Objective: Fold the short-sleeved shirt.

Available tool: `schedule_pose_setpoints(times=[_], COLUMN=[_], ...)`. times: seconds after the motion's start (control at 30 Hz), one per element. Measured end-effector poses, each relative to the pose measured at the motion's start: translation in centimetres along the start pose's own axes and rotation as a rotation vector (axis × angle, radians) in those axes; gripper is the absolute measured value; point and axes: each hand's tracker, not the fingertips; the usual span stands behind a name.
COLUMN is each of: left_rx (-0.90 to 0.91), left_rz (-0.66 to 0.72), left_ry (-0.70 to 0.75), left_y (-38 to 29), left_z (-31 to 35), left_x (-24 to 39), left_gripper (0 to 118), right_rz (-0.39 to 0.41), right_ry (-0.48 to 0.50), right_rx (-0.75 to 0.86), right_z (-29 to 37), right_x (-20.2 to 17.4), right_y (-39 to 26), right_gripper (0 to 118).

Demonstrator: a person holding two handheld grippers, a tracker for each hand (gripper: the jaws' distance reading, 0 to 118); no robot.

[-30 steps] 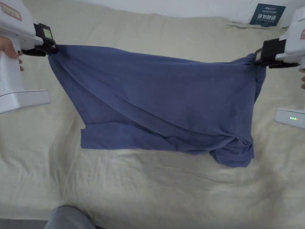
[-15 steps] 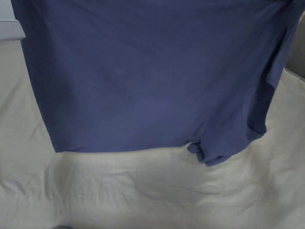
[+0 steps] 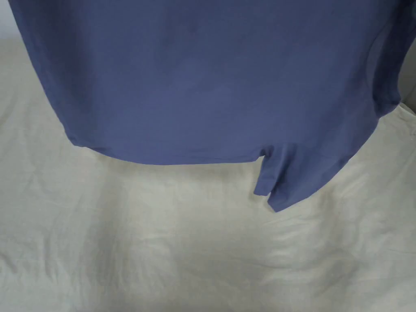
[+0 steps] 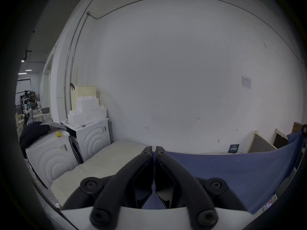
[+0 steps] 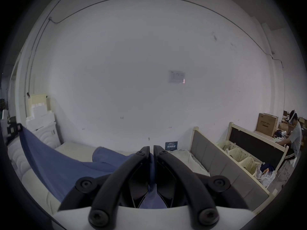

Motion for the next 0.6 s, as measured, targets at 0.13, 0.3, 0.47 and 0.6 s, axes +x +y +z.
schedule_pose_setpoints(times=[0.13,0.3,0.47,0.6], left_rx=[-0.012,0.012,0.045,0.088], left_rz=[-0.054,-0.092,-0.128,-0.095], left_ry=[0.043,0.058,0.070,0.097], left_y=[0.5,1.0,0.5,-0.7], left_z=[-4.0,-10.9,-16.7,-20.6], left_x=[1.8,4.9,7.7,9.5], left_gripper=[0,0,0,0], right_rz=[-0.012,0.005,0.033,0.114], right_ry=[-0.042,-0.101,-0.136,-0.148], right_rx=[0.007,0.028,0.068,0.096], right_z=[-3.8,-9.9,-9.8,-17.3], right_x=[-0.9,-1.7,-1.5,-2.6], right_y=[1.8,3.8,3.9,4.1], right_gripper=[4,4,4,4])
